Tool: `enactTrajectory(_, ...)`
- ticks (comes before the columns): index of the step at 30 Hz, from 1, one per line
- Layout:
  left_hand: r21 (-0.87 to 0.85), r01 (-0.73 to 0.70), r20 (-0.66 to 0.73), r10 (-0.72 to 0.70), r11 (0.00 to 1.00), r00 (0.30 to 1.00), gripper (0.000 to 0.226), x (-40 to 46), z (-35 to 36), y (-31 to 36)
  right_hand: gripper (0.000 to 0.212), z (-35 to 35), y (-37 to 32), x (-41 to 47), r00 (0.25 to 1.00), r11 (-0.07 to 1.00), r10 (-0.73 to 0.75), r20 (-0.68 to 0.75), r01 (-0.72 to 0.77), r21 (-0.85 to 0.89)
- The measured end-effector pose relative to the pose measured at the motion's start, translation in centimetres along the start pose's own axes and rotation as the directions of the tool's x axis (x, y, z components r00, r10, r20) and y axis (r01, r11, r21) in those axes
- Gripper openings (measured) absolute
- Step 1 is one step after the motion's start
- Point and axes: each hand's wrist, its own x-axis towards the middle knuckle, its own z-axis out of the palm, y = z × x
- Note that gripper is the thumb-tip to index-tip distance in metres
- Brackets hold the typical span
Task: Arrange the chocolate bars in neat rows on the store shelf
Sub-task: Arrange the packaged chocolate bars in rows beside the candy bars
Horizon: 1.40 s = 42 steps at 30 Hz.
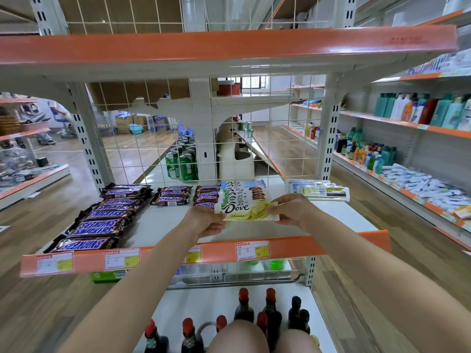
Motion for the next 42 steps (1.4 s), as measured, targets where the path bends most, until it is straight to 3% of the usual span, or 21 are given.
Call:
enactTrajectory(6, 0.266, -0.108, -0.066, 0.130, 0.958, 0.989, 0.023, 1.7, -0.1, -0.7, 0.028, 0.8, 1.1, 1.3, 0.987, 0.980, -0.138, -0.079, 0.124, -0.156)
enactTrajectory(11, 0.533, -0.158, -0.117, 0.258, 0.831, 0.959, 0.034, 3.3, 0.1, -1.5, 0.022, 1.3, 2.0, 2.7, 0.960, 0.934, -0.255, -0.118, 0.212, -0.289)
enactTrajectory(13, 0.599, -0.184, -0.115, 0.310, 0.780, 0.944, 0.039, 3.7, 0.2, -1.7, 0.012, 1.3, 2.3, 3.1, 0.943, 0.903, -0.308, -0.123, 0.249, -0.349)
enactTrajectory(17, 0.702, -0.181, -0.090, 0.337, 0.689, 0.937, 0.036, 4.5, 0.7, -1.8, 0.014, 1.3, 2.9, 4.1, 0.936, 0.878, -0.324, -0.137, 0.243, -0.413)
enactTrajectory(30, 0.807, -0.206, 0.008, 0.340, 0.553, 0.940, 0.045, 5.8, 0.4, -1.5, 0.025, 0.9, 3.3, 4.9, 0.904, 0.772, -0.412, -0.116, 0.278, -0.572)
enactTrajectory(37, 0.786, -0.232, 0.009, 0.363, 0.574, 0.932, 0.037, 5.3, 0.5, -1.9, 0.028, 0.3, 3.3, 4.9, 0.911, 0.732, -0.406, -0.074, 0.276, -0.623)
enactTrajectory(39, 0.797, -0.256, -0.009, 0.435, 0.547, 0.900, 0.032, 4.9, 0.6, -1.7, 0.028, 0.1, 3.3, 4.8, 0.901, 0.720, -0.425, -0.089, 0.277, -0.637)
enactTrajectory(42, 0.825, -0.321, -0.029, 0.603, 0.465, 0.798, 0.025, 4.4, 1.0, -0.9, 0.029, -0.9, 3.0, 4.5, 0.864, 0.641, -0.492, -0.110, 0.274, -0.717)
